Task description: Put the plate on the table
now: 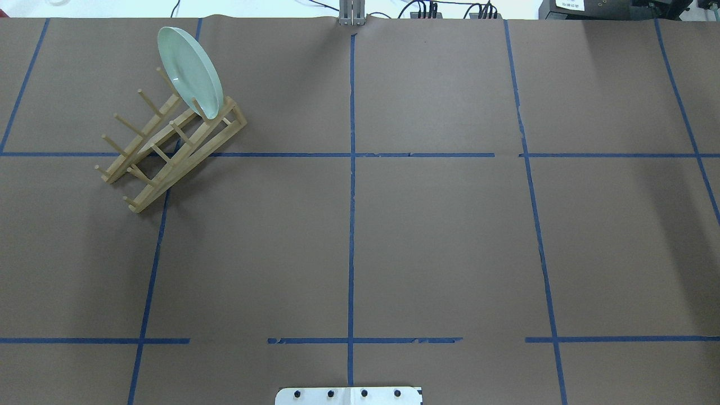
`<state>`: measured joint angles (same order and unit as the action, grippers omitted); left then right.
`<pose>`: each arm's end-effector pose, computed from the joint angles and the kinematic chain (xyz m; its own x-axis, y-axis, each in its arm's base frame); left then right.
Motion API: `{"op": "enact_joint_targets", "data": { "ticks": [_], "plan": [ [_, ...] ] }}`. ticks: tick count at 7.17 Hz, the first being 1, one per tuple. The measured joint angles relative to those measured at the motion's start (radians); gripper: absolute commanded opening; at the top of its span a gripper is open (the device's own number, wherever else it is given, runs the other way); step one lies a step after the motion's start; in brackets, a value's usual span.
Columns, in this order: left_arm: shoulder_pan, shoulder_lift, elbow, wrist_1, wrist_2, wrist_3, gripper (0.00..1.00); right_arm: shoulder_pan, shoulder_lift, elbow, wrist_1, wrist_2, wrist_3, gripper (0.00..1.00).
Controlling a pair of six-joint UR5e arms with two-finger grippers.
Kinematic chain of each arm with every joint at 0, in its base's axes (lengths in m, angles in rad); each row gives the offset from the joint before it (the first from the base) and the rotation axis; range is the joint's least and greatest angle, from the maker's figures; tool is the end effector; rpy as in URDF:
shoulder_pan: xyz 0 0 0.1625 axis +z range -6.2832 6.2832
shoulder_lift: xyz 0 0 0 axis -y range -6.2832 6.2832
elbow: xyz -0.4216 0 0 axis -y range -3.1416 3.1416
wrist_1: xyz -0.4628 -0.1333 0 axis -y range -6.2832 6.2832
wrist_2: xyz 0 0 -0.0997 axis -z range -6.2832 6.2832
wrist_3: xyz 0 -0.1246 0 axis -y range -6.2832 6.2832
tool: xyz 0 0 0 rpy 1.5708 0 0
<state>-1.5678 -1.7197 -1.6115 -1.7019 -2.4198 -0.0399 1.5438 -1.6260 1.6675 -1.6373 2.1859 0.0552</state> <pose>-0.0379 -0.6377 0.5389 0.6596 0.2006 -0.7244 0.0235 0.9578 0.2866 0.0469 -0.5377 0.6685 0.8171 0.0475 0.5746 -0.0181 0.9982 -0.0568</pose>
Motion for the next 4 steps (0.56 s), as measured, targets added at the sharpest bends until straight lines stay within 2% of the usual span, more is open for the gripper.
{"op": "enact_joint_targets", "data": {
  "ticks": [4],
  "plan": [
    [0.018,-0.02,-0.007,0.004,0.003,-0.046,1.0,0.0,0.0,0.0,0.0,0.0,0.0,1.0]
  ]
}}
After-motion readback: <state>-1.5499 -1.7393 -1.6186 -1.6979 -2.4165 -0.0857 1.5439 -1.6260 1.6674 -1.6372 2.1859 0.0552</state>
